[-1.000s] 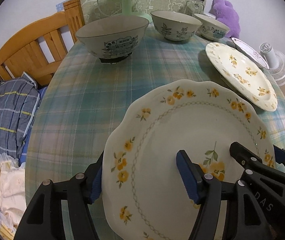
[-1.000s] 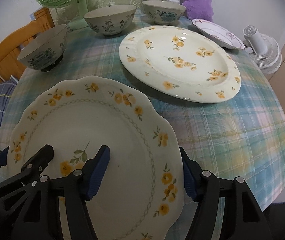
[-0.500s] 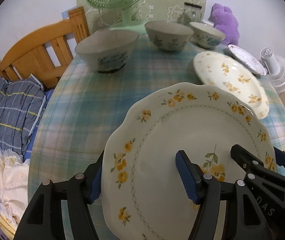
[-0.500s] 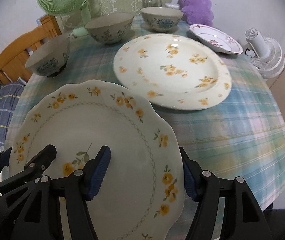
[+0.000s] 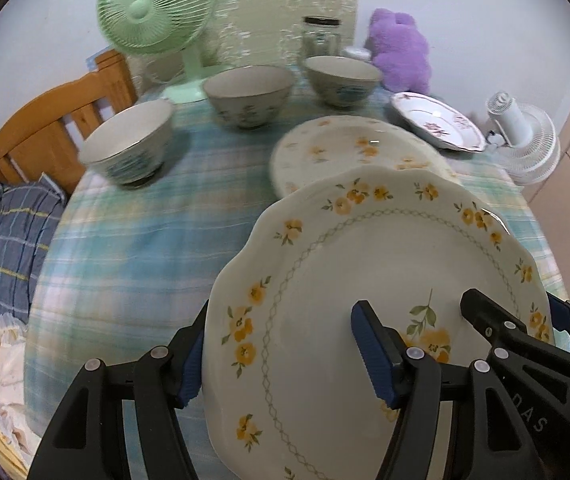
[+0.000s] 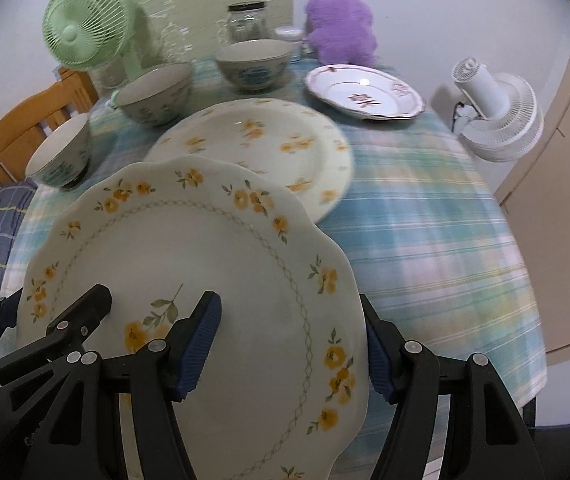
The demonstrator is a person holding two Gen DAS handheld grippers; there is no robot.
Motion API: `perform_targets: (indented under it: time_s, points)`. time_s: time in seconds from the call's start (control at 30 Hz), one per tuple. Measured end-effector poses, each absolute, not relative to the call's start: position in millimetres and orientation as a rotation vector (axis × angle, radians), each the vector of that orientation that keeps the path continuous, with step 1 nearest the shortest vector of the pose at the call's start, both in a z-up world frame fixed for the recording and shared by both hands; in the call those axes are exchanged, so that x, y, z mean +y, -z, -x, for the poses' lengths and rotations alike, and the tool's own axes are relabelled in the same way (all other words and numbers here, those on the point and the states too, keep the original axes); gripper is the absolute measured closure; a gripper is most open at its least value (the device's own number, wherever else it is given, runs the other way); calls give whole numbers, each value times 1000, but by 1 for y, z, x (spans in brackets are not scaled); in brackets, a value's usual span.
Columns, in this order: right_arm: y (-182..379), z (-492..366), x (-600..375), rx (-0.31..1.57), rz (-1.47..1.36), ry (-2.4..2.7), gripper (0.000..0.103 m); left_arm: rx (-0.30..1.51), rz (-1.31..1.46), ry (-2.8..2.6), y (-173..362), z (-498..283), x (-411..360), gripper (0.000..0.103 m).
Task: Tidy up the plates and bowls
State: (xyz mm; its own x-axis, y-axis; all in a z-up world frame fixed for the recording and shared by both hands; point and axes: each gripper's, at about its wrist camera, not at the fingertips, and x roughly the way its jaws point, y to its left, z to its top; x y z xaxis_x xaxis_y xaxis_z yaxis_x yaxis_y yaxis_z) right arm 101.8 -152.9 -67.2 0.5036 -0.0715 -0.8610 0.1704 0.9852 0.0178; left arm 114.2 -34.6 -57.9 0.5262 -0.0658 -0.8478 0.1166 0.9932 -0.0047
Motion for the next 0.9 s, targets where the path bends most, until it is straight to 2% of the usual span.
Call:
perform_targets:
  time_s: [0.9]
  points:
    - [90,-97,-333,1070,-159,231,33,1079,-106,180,94,-133,-202,36]
